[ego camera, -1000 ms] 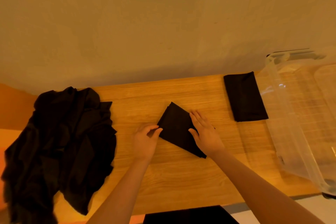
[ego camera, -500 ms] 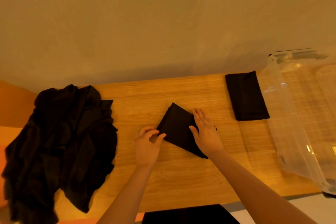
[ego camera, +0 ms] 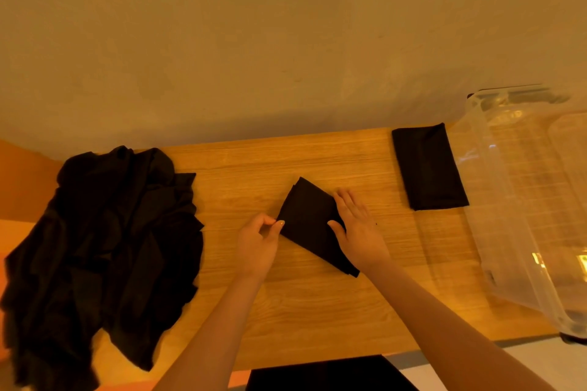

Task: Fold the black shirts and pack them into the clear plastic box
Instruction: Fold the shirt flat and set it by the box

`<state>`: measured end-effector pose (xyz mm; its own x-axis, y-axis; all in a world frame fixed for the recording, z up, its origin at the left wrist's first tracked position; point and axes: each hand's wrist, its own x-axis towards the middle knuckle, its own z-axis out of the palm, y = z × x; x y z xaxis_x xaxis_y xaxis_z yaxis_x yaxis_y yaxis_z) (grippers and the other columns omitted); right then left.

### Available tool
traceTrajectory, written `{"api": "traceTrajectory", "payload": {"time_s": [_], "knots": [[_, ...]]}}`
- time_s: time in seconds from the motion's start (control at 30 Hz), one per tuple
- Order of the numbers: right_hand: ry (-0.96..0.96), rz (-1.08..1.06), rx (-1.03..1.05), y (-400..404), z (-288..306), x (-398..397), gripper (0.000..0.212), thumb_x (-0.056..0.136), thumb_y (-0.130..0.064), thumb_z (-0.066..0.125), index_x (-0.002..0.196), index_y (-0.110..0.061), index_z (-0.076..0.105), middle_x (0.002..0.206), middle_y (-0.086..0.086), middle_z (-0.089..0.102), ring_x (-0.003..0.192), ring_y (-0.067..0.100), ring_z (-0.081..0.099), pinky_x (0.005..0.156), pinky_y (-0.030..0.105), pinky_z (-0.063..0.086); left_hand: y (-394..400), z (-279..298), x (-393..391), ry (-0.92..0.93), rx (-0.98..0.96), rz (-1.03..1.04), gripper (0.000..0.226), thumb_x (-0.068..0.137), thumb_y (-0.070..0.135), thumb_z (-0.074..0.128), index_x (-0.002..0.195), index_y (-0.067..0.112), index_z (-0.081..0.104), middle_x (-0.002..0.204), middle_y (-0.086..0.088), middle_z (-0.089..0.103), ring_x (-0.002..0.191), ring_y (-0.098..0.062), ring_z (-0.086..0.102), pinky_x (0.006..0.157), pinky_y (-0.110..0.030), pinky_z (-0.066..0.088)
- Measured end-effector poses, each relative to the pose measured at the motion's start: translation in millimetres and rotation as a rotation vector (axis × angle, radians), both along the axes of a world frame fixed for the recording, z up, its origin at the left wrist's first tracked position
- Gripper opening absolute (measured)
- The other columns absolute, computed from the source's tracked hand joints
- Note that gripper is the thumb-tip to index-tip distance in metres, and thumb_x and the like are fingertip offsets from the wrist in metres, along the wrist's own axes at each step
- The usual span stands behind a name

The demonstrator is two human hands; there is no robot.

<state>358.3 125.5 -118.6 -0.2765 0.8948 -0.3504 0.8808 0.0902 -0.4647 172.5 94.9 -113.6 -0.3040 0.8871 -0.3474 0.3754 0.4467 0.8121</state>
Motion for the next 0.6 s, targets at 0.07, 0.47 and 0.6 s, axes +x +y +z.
{"api": "traceTrajectory", "payload": {"time_s": [0.07, 0.47, 0.6], "knots": [[-0.06, 0.034, 0.007, -0.5, -2.3, 1.4, 0.057, 0.101, -0.035, 0.028, 0.149, -0.018, 0.003, 0.158, -0.002, 0.0, 0.135, 0.002, -0.015, 0.114, 0.024, -0.006, 1.5, -0.7, 0.9, 0.014, -0.023, 0.016, 0.019, 0.087, 0.016, 0.062, 0.071, 0.022, 0.054, 0.075, 0.004, 0.057, 0.072, -0.008, 0.053, 0.064, -0.017, 0.04], [-0.192, 0.174, 0.13, -4.4, -10.8, 1.1, 0.077, 0.091, -0.054, -0.015, 0.146, -0.013, 0.021, 0.154, 0.002, 0.019, 0.141, 0.016, 0.007, 0.113, 0.038, 0.009, 5.4, -26.7, 27.3, 0.855, 0.115, -0.707, 0.057, 0.09, 0.047, 0.028, 0.135, 0.017, 0.046, 0.143, -0.001, 0.044, 0.133, -0.023, 0.038, 0.112, -0.05, 0.019], [-0.225, 0.095, 0.062, -8.4, -12.4, 10.9, 0.075, 0.079, -0.056, -0.017, 0.144, -0.021, -0.01, 0.153, -0.007, -0.011, 0.137, 0.007, -0.018, 0.113, 0.034, -0.007, 7.7, -31.5, 19.9, 0.79, 0.047, -0.596, 0.062, 0.094, 0.05, 0.023, 0.148, 0.022, 0.009, 0.156, -0.003, 0.005, 0.144, -0.027, 0.002, 0.115, -0.047, -0.003]]}}
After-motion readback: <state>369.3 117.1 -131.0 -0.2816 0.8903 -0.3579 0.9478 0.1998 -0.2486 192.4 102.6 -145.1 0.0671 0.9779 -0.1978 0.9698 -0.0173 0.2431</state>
